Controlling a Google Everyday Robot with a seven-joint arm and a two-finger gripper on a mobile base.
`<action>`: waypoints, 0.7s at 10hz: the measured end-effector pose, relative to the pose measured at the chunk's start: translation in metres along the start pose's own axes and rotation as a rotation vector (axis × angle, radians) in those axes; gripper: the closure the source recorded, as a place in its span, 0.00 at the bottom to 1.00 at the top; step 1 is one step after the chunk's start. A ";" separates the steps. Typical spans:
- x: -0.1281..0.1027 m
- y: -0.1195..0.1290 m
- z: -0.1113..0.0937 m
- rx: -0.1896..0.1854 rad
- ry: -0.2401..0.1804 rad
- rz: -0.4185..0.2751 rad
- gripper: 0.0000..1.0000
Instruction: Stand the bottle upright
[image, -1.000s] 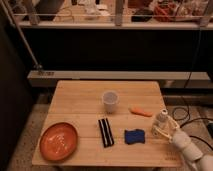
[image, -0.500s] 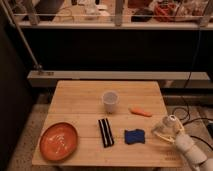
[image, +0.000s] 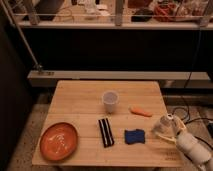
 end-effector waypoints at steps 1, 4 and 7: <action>-0.001 0.000 -0.002 -0.003 0.019 -0.005 0.20; -0.010 0.003 -0.006 -0.015 0.068 -0.027 0.20; -0.020 0.009 0.000 -0.043 0.100 -0.046 0.20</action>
